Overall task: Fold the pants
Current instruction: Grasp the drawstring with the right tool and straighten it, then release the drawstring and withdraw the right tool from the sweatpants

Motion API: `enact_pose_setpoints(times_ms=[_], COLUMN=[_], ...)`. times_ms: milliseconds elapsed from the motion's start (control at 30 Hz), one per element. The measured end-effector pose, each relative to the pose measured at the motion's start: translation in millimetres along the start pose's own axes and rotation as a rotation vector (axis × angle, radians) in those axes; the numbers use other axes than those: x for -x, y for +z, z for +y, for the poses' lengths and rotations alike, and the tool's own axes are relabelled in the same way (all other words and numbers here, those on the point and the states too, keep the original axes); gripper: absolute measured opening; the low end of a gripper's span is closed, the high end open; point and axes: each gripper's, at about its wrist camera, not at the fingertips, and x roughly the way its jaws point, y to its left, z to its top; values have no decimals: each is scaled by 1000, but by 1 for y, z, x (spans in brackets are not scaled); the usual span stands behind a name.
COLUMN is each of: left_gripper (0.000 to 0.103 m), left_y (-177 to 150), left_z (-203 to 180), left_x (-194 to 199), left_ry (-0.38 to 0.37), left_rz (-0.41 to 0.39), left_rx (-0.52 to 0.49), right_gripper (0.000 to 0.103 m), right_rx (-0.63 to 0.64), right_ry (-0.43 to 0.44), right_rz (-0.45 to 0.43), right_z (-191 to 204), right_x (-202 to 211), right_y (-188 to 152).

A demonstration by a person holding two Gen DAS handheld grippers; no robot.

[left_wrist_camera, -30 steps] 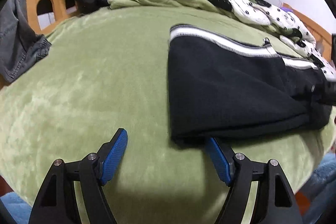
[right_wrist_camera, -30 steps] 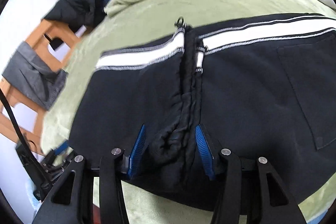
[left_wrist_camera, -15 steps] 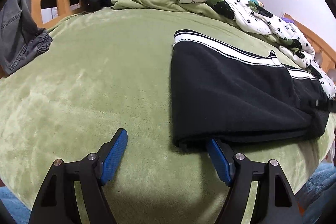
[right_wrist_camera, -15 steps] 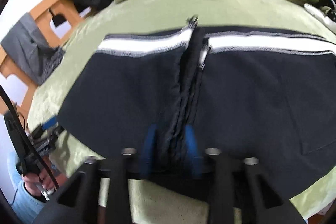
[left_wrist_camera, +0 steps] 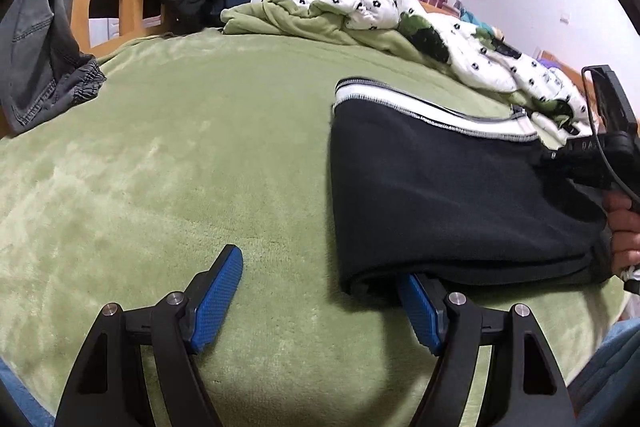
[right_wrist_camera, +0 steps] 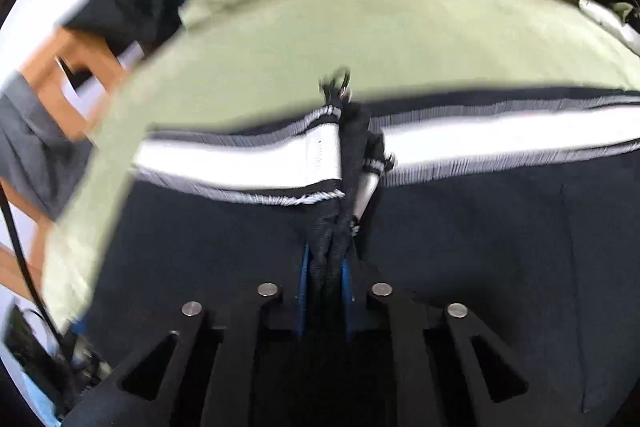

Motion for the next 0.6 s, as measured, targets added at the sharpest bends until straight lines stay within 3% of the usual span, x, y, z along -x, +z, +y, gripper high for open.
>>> enact_pose_setpoints(times_ms=[100,167,267,500,600], left_gripper=[74,74,74,74,74], left_y=[1,-1,-1,10,23], left_z=[-1,-3,-6,-8,-17], left_x=[2,1,5,47,38], left_ry=[-66,-62,-75,-190,-169], left_rz=[15,27,41,-18,-18], left_rx=[10,1,-40,-76,-53], right_gripper=[12,13,17,25,31], right_rx=[33,1,-22,13,66], right_ry=[-87,-107,-117,-110,-123], right_rz=[-26,66,70,-38,-40], right_z=[-10,-25,-30,-11,-3], right_x=[4,-19,-20,51,70], right_y=[7,2,-5,-19,-46])
